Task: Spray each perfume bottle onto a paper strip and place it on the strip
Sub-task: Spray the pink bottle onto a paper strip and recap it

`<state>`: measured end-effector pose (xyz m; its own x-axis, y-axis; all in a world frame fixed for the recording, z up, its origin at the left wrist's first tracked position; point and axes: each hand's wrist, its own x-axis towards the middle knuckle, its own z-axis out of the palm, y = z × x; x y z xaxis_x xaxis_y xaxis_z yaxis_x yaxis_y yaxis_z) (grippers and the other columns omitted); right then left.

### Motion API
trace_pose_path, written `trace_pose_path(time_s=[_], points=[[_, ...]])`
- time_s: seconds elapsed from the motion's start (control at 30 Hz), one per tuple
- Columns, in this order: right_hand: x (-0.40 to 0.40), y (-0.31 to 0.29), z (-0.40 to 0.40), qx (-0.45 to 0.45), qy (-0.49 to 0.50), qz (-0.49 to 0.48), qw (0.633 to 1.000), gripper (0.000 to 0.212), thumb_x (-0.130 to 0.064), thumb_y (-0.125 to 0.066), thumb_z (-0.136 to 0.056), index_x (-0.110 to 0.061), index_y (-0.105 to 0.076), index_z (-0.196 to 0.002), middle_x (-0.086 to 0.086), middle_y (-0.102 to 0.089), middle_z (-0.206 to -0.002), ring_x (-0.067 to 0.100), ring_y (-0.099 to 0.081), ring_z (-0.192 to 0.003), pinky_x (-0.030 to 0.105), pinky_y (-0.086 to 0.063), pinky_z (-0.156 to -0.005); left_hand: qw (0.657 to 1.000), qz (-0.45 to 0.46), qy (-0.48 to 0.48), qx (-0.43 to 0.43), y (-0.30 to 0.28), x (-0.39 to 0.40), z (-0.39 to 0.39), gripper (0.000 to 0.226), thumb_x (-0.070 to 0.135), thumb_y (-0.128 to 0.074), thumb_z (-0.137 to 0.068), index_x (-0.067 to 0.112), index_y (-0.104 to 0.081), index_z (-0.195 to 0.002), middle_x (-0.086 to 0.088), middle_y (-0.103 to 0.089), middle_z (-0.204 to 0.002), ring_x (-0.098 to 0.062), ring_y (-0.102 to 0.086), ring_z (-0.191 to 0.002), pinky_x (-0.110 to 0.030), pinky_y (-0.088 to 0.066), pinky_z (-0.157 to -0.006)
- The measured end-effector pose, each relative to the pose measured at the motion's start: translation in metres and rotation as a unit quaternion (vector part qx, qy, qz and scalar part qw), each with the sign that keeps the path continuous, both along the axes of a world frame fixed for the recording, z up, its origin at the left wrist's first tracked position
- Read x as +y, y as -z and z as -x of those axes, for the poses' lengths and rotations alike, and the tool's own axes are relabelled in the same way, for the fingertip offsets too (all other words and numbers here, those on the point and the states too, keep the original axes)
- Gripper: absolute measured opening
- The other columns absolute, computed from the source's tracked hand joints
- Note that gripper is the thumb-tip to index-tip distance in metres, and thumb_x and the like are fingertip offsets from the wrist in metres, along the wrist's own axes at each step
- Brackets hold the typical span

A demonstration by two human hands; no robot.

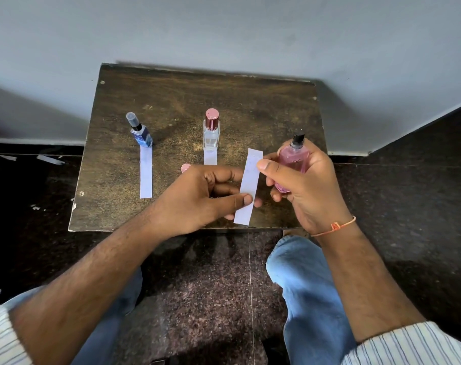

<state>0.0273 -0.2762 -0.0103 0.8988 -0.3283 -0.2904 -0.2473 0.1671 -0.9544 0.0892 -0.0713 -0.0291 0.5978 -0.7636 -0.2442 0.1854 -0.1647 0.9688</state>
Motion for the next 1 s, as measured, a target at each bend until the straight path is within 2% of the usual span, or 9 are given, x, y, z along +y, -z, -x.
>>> trace_pose_path(time_s=[0.13,0.27,0.47,0.6,0.7,0.77,0.87,0.9,1.0], points=[[-0.002,-0.006,0.001,0.034,-0.014,-0.085,0.996,0.022,-0.023,-0.077,-0.091,-0.016,-0.058,-0.1,0.008,-0.07,-0.074,0.022,-0.064,-0.052,0.025,-0.045,-0.039,1.0,-0.008,-0.02,0.0,0.001,0.002,-0.003,0.018,0.009,-0.067,-0.105,0.01,-0.08,-0.117,-0.006,-0.086,-0.105,-0.018,-0.081,-0.095,-0.03,-0.067,-0.076],[-0.004,-0.008,0.004,0.048,-0.061,-0.18,0.981,0.023,-0.042,-0.066,-0.099,-0.02,-0.057,-0.098,-0.001,-0.054,-0.06,0.015,-0.053,-0.044,0.022,-0.042,-0.039,0.999,-0.007,-0.034,0.007,0.001,0.003,-0.004,0.018,0.011,-0.065,-0.106,0.008,-0.081,-0.114,-0.006,-0.086,-0.105,-0.017,-0.082,-0.094,-0.029,-0.067,-0.077],[-0.001,-0.011,0.002,0.044,-0.087,-0.222,0.97,0.064,-0.076,-0.044,-0.093,-0.017,-0.07,-0.093,0.003,-0.057,-0.063,0.017,-0.056,-0.055,0.023,-0.044,-0.039,0.998,-0.008,-0.055,0.005,-0.001,0.005,-0.006,0.02,0.01,-0.065,-0.105,0.003,-0.08,-0.116,-0.005,-0.086,-0.103,-0.017,-0.082,-0.092,-0.026,-0.066,-0.074],[0.005,-0.008,-0.001,0.057,-0.029,-0.136,0.989,0.075,-0.078,-0.036,-0.097,-0.015,-0.076,-0.092,0.007,-0.06,-0.069,0.019,-0.058,-0.061,0.025,-0.048,-0.042,0.998,-0.008,-0.062,0.018,-0.001,0.004,-0.007,0.019,0.011,-0.064,-0.107,0.004,-0.081,-0.111,-0.006,-0.086,-0.102,-0.013,-0.081,-0.089,-0.024,-0.064,-0.072],[0.012,-0.004,-0.004,0.041,0.053,0.021,0.998,0.063,-0.072,-0.05,-0.094,-0.017,-0.08,-0.082,0.011,-0.058,-0.067,0.02,-0.055,-0.06,0.029,-0.047,-0.044,0.998,-0.007,-0.058,0.026,0.0,0.003,-0.007,0.021,0.012,-0.062,-0.108,0.003,-0.081,-0.112,-0.006,-0.086,-0.104,-0.012,-0.08,-0.089,-0.023,-0.062,-0.072],[0.014,-0.001,-0.003,0.01,0.071,0.121,0.99,0.057,-0.068,-0.058,-0.093,-0.018,-0.081,-0.082,0.011,-0.059,-0.066,0.021,-0.056,-0.06,0.037,-0.048,-0.047,0.998,-0.005,-0.059,0.034,-0.001,0.003,-0.006,0.022,0.011,-0.062,-0.108,0.002,-0.081,-0.112,-0.006,-0.086,-0.103,-0.012,-0.08,-0.088,-0.021,-0.062,-0.071],[0.014,0.001,0.001,-0.016,0.082,0.242,0.967,0.051,-0.065,-0.06,-0.092,-0.019,-0.081,-0.086,0.009,-0.061,-0.065,0.031,-0.059,-0.064,0.054,-0.054,-0.059,0.998,-0.003,-0.06,0.036,0.0,0.002,-0.006,0.022,0.012,-0.062,-0.108,0.002,-0.08,-0.113,-0.006,-0.086,-0.103,-0.014,-0.081,-0.089,-0.022,-0.062,-0.071],[0.015,0.001,0.003,-0.024,0.085,0.272,0.958,0.05,-0.063,-0.06,-0.093,-0.018,-0.08,-0.086,0.007,-0.063,-0.065,0.031,-0.061,-0.066,0.054,-0.054,-0.063,0.998,-0.004,-0.058,0.033,0.0,0.002,-0.006,0.022,0.012,-0.062,-0.108,0.002,-0.08,-0.113,-0.006,-0.086,-0.104,-0.015,-0.082,-0.09,-0.022,-0.063,-0.072],[0.017,0.0,0.005,-0.049,0.09,0.332,0.938,0.042,-0.051,-0.059,-0.095,-0.014,-0.079,-0.086,0.0,-0.07,-0.067,0.018,-0.063,-0.065,0.041,-0.051,-0.065,0.998,-0.012,-0.051,0.031,0.001,0.002,-0.006,0.022,0.012,-0.062,-0.108,0.001,-0.081,-0.113,-0.006,-0.086,-0.105,-0.015,-0.081,-0.09,-0.024,-0.064,-0.073]])
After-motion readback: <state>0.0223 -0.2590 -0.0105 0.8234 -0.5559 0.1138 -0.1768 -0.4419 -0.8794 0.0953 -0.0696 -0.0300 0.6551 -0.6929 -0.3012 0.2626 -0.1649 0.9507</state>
